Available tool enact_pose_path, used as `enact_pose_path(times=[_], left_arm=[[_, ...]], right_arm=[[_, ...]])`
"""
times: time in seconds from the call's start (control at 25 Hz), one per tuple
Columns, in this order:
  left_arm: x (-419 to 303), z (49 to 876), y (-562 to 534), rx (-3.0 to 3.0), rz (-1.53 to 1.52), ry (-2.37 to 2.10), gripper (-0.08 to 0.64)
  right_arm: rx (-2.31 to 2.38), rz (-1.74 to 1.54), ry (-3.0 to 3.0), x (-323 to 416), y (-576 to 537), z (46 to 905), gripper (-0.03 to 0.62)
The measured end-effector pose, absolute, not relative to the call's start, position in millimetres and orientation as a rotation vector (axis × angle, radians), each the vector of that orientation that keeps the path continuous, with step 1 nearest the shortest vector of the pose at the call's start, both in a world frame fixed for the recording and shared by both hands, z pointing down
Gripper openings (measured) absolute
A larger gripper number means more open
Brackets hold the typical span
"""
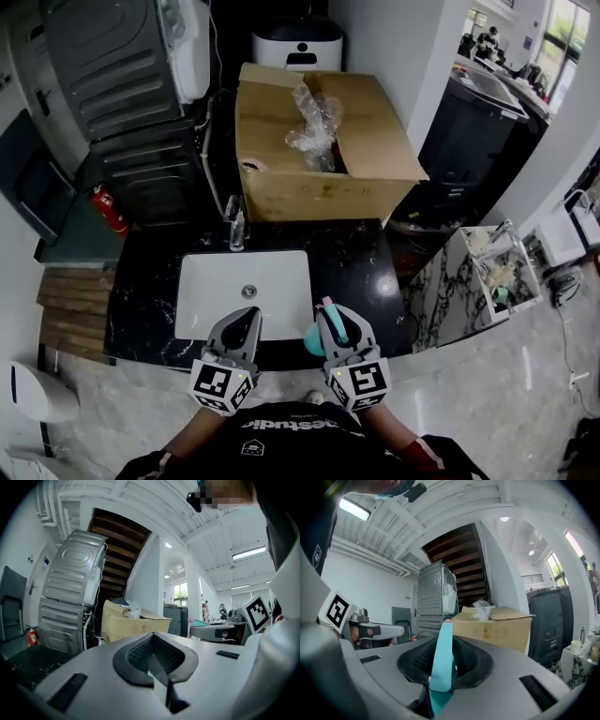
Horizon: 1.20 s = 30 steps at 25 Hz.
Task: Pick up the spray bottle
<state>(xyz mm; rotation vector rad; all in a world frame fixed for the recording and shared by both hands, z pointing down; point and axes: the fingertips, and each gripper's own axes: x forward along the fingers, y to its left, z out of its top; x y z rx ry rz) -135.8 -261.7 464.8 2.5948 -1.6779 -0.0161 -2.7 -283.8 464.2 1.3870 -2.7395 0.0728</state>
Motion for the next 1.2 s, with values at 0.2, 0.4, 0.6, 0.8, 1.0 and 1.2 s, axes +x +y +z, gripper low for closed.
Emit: enact_pose_path(times=[0.2,0.4,0.6,0.8,1.0,1.2], left_arm=[[-175,465,-244,2.553,-0.045,-1.742,0.014],[-186,464,-233,2.572,-0.057,-1.733,0.015],[-183,464,-226,2.597,-0.076,-1.689,0.014],[-178,465,-220,2.605,-0.078,-1.651,0.015],[-172,465,-216,2.612,-0.098,-1.625,0.015],[-167,464,-217,2.625,-0.108,-1.61,0.015]], right_arm=[[1.366,0.078,-2.729,-33,-261,467,0.098],[1.385,0.09,-2.702,-46,-242,476,0.098],[1.397,0.092,-2.678,-51,-231,477,0.098],[1.419,0.098,-2.667,-49,-225,473,0.098],[1.426,0.097,-2.662,-48,-224,474,0.098],[1.434,0.091,-2.649,-44,-223,474,0.098]])
